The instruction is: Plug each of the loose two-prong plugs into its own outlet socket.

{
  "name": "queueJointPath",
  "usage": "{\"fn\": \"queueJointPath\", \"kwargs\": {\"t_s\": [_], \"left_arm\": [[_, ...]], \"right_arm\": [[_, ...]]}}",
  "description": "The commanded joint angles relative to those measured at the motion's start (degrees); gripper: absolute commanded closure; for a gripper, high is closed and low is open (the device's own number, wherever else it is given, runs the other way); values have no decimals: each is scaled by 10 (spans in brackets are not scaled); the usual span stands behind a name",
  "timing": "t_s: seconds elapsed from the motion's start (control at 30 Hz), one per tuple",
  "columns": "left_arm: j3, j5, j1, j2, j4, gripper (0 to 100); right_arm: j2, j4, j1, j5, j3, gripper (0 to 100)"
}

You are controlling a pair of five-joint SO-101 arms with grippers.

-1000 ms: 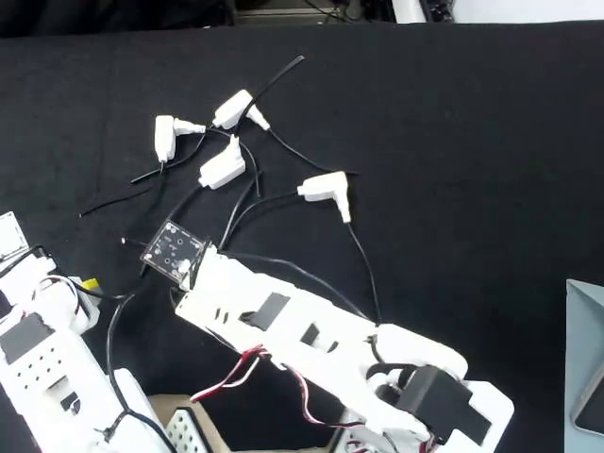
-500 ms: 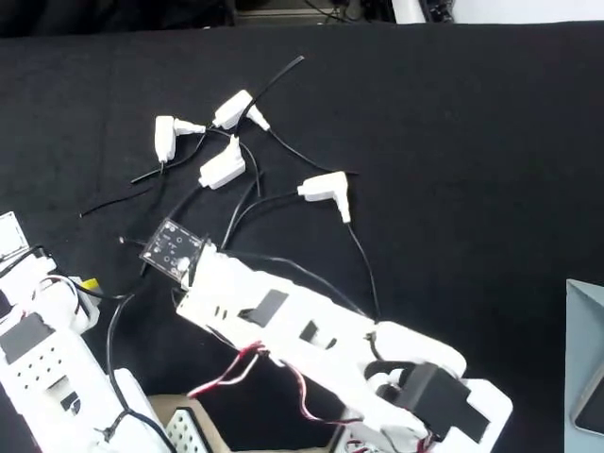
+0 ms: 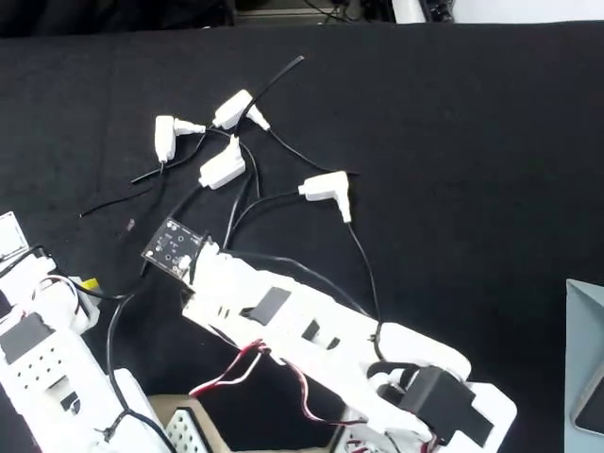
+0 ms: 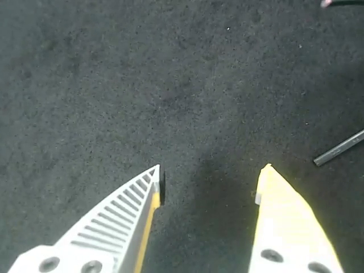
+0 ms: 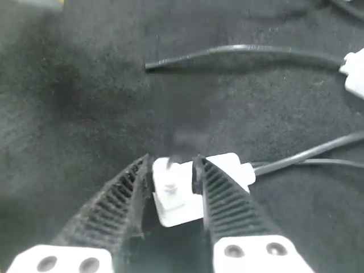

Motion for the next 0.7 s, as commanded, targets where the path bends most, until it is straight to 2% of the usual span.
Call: {"fn": "queueJointPath", "kwargs": {"t_s": [0.0,0.23,0.4,0.67], "left_arm": [[-1,1,-2,-9,-7,729],[-1,1,-2,-9,-7,729],[-1,1,-2,-9,-8,729],[9,0,-2,-13,-11,729]], "right_arm": [[-12,22,18,-22,-8,883],[-55,18,18,-22,-10,884],[-74,18,18,-62,-15,882],[-79,18,18,-66,-19,881]]}}
